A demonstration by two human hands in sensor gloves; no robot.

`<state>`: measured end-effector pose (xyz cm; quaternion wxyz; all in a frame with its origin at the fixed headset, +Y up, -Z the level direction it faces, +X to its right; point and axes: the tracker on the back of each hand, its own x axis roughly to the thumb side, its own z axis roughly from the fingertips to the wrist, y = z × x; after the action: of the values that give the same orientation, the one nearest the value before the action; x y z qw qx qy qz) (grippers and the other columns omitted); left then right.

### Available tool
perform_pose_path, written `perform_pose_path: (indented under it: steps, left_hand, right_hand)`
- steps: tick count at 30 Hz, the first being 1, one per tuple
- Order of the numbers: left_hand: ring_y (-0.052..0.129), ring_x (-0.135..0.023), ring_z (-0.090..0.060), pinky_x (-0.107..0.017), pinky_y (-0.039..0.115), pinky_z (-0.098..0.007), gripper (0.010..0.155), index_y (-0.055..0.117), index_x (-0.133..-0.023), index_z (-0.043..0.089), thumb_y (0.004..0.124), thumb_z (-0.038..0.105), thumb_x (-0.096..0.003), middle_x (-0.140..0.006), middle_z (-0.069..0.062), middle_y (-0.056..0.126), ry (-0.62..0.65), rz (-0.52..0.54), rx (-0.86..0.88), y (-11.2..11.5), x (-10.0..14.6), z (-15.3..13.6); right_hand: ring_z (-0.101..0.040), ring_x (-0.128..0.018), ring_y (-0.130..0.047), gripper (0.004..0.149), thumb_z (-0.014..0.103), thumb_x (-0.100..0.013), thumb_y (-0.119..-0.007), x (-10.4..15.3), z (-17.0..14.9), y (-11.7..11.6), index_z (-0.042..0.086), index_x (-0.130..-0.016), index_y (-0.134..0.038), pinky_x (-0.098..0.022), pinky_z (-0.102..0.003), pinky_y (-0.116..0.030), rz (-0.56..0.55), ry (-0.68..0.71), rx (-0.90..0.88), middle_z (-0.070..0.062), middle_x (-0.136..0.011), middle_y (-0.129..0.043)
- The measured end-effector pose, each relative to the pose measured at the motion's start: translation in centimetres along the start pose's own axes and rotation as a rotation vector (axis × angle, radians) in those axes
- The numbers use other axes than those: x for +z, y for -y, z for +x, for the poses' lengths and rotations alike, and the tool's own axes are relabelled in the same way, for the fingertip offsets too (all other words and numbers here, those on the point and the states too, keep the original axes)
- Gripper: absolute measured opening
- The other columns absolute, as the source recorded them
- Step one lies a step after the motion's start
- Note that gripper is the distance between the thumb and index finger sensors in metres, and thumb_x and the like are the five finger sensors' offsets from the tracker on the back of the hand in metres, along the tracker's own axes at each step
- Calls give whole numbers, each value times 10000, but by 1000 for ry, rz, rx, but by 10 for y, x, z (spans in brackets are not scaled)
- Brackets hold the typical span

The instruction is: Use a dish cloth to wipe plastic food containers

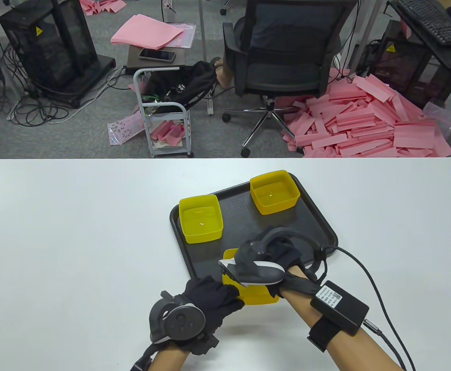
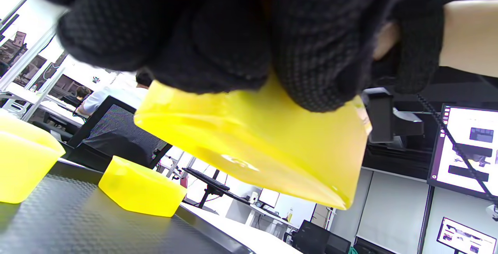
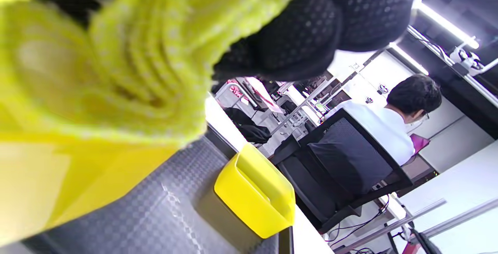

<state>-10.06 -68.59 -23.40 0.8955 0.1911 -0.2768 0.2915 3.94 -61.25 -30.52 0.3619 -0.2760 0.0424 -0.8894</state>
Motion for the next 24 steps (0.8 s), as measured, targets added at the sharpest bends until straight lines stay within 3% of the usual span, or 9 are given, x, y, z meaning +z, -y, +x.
perform_pose_path:
  steps: [5, 11, 16, 24]
  left_hand:
    - [1024, -390, -285, -323, 845, -458, 409, 1017, -658, 267, 914, 529, -362, -389, -3, 1066, -29, 10, -7, 0, 0, -3]
    - [1033, -379, -272, -312, 855, -447, 410, 1015, -657, 272, 910, 537, -363, -378, 20, 1069, -21, 7, -14, 2, 0, 1]
    - [1029, -376, -283, -314, 854, -452, 408, 1019, -656, 264, 925, 522, -354, -372, 5, 1069, -27, 2, -2, 1, 2, -1]
    - [1029, -364, -275, -309, 859, -444, 415, 1009, -655, 258, 915, 530, -357, -363, 18, 1065, -16, 33, 15, -3, 2, 2]
  right_hand:
    - [-256, -601, -919, 439, 431, -408, -946, 9, 8, 2, 407, -832, -834, -552, -534, -792, 68, 67, 45, 20, -733, -918]
    - [-268, -692, -884, 424, 379, -431, -928, 13, 17, 8, 441, -838, -828, -605, -542, -758, 257, 142, 41, 61, -880, -873]
    - [-236, -678, -910, 428, 389, -442, -912, 12, 13, 9, 437, -854, -809, -593, -515, -789, 390, 202, -133, 81, -890, -880]
    - [-213, -609, -963, 456, 406, -463, -877, 9, -5, 17, 345, -901, -765, -533, -478, -849, 360, 213, -508, 46, -844, -919]
